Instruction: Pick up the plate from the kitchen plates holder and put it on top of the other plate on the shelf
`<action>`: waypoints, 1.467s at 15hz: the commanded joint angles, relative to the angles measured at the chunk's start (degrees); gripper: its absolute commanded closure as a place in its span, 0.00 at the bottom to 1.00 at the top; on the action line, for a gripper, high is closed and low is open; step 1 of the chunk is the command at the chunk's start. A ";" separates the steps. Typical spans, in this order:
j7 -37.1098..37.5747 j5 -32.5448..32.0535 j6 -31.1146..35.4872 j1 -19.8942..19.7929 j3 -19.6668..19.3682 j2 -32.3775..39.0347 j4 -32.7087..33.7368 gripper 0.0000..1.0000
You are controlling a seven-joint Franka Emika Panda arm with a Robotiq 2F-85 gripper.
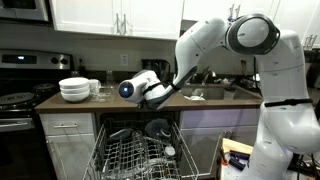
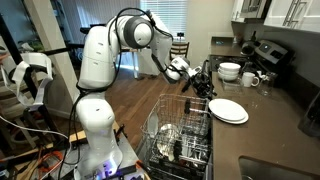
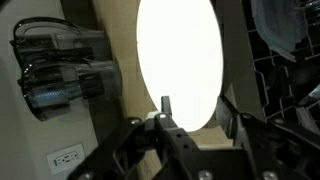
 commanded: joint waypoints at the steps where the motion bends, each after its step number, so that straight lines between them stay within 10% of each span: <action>1: -3.71 1.20 3.39 -1.31 0.25 -2.88 -2.02 0.49; 6: -5.13 4.05 7.43 -0.93 0.68 -5.31 -3.60 0.37; 10: -5.57 5.76 10.72 0.09 1.92 -7.66 -5.62 0.51; 22: -15.51 39.04 11.92 3.46 4.58 -12.22 -8.32 0.04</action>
